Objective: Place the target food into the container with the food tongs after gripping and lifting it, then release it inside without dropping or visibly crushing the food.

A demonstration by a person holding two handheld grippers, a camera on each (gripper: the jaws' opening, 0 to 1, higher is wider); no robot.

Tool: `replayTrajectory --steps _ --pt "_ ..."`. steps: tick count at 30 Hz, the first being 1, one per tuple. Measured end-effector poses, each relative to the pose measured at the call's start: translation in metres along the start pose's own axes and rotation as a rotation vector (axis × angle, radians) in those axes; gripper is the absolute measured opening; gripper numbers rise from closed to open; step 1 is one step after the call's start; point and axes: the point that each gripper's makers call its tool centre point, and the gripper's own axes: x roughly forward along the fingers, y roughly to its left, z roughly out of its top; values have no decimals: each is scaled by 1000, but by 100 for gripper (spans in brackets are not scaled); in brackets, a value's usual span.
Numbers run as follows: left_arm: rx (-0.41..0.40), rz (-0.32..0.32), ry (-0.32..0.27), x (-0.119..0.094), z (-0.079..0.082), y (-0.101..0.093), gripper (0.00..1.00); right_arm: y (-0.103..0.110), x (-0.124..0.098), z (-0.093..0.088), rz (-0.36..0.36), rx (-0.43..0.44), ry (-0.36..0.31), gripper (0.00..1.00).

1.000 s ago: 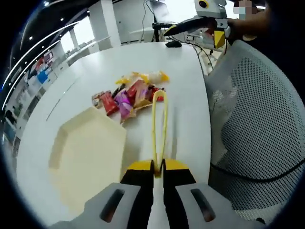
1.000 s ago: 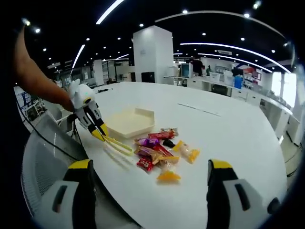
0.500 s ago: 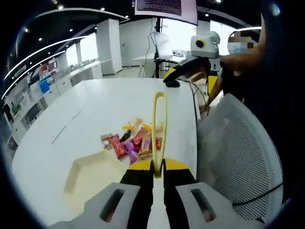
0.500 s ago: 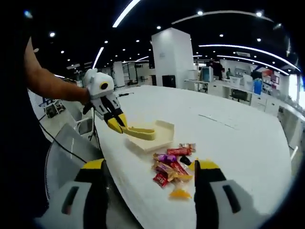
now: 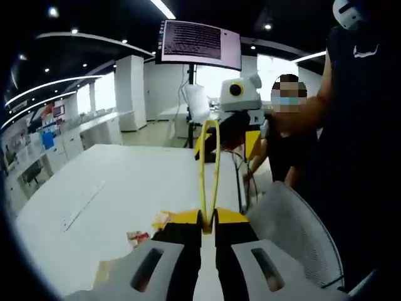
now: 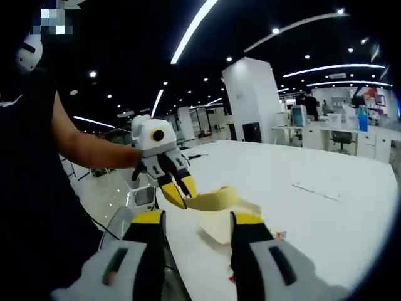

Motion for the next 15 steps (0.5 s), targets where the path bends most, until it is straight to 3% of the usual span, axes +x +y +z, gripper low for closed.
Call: replayTrajectory --steps 8,12,15 --pt "-32 -57 -47 1 22 -11 2 11 8 16 51 0 -42 32" --pt "-39 -95 -43 2 27 -21 2 15 7 24 88 11 -91 26" --pt "-51 -106 -39 2 31 -24 2 18 7 25 104 8 -84 23"
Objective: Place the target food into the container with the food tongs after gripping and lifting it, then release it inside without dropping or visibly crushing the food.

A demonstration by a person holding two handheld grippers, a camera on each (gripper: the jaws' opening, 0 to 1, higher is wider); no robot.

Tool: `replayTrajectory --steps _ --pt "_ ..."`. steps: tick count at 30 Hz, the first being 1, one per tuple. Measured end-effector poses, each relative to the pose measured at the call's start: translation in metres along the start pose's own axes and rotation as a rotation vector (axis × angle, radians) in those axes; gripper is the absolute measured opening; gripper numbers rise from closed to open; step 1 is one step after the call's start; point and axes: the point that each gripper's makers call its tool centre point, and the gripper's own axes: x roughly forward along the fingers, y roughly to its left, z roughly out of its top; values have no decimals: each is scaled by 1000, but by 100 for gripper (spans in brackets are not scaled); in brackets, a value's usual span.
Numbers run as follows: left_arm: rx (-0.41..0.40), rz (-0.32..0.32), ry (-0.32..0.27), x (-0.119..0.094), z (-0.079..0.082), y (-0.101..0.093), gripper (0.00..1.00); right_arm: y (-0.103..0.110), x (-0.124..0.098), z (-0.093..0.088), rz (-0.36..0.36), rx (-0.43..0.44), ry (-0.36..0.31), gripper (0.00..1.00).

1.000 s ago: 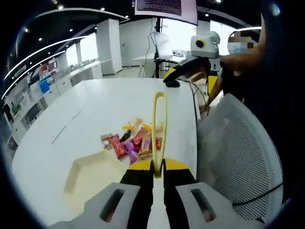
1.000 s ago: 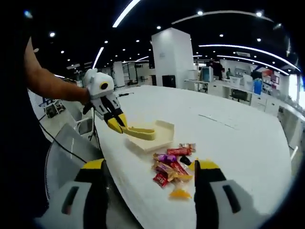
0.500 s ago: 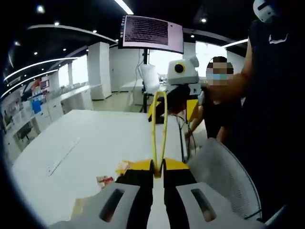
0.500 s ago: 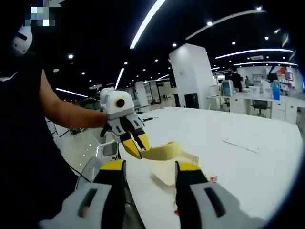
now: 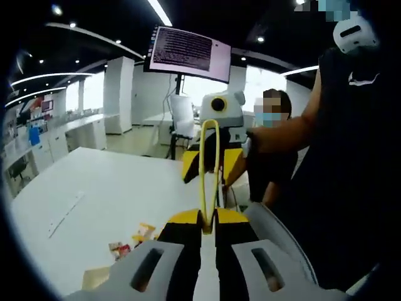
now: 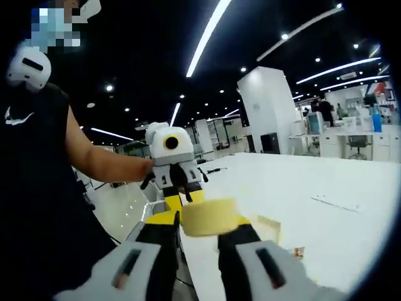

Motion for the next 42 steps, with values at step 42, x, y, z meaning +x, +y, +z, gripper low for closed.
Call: replayTrajectory --steps 42 --pt "-116 47 -81 -6 36 18 21 -11 -1 36 36 66 -119 20"
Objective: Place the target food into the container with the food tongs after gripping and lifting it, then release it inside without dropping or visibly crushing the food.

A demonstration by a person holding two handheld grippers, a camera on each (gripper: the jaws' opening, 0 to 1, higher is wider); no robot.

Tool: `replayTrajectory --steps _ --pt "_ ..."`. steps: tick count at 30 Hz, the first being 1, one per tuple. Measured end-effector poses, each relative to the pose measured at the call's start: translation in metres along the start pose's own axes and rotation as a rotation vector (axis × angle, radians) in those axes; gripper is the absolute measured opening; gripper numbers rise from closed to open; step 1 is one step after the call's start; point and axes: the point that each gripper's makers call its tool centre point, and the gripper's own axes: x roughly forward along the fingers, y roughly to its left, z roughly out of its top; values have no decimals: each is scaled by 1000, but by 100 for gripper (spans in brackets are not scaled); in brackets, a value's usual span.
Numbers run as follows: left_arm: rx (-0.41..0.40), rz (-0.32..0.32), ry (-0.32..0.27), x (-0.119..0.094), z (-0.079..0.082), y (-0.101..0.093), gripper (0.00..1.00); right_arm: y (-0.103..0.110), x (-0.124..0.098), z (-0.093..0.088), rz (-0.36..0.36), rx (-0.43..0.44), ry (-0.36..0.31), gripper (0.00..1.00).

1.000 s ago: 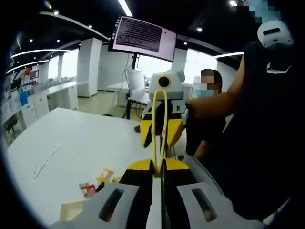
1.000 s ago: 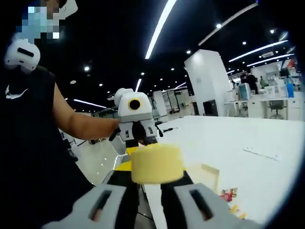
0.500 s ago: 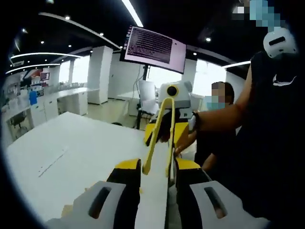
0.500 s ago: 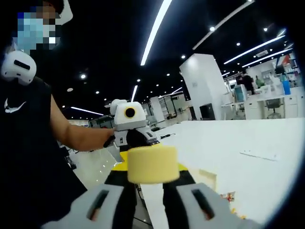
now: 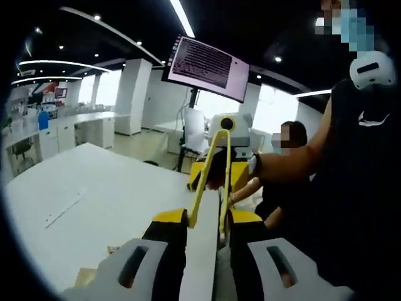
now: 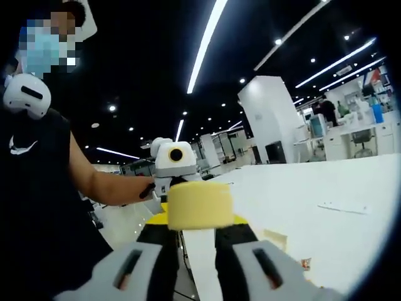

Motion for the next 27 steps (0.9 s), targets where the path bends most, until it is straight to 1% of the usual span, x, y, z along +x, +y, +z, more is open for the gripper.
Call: replayTrajectory --steps 5,8,10,13,20,22,24,27 --pt "16 -15 36 -3 -1 -3 13 -2 2 -1 17 5 7 19" --pt "59 -26 42 -3 -1 -8 6 0 1 0 34 1 3 17" --pt "68 -22 50 -3 -2 -9 3 0 1 -2 43 5 12 17" --pt "80 -29 62 -3 -3 -10 2 3 2 -5 62 9 32 17" --pt "80 -45 66 -2 0 -15 1 9 4 -2 84 9 33 18" --pt "82 -52 81 -3 0 -17 1 13 4 -5 109 22 48 18" --pt "73 -53 89 -4 2 -18 1 14 5 -7 109 17 63 19" --pt "74 -55 97 -5 3 -20 1 17 6 -5 112 12 53 20"
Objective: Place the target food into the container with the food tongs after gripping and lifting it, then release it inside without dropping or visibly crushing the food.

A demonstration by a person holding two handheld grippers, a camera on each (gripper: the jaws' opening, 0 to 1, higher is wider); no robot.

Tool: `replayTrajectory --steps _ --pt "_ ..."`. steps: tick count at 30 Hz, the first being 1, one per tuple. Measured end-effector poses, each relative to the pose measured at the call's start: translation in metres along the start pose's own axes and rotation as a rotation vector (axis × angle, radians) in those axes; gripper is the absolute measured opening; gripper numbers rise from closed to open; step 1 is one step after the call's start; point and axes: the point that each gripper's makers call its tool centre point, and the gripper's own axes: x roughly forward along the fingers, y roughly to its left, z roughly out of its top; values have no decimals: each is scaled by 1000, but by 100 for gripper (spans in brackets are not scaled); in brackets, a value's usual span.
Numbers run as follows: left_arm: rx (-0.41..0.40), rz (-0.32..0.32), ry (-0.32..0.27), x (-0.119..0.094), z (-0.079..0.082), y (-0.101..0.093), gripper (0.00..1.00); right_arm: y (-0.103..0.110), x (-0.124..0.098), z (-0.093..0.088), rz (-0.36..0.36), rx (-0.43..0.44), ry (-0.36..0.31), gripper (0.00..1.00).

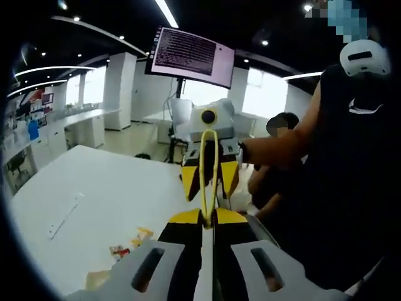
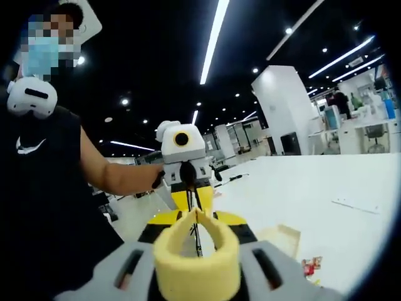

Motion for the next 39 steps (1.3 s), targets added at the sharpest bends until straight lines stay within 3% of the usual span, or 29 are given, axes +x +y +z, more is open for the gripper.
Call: replayTrajectory --steps 4,13,16,23,33,39 --pt "-12 -2 -9 0 2 -1 1 3 1 6 2 -2 -32 20" --pt "-5 -24 16 2 3 -8 1 14 10 3 36 14 -21 22" --pt "-15 -18 -17 1 7 -7 1 13 8 10 24 -2 -58 19" --pt "-15 -19 -18 0 7 -9 3 13 9 9 25 -32 -52 19" --pt "25 18 -58 -3 5 -6 19 9 11 9 1 -39 -33 24" --pt "-9 40 -72 -5 1 -5 19 9 15 6 -8 -38 -29 25"
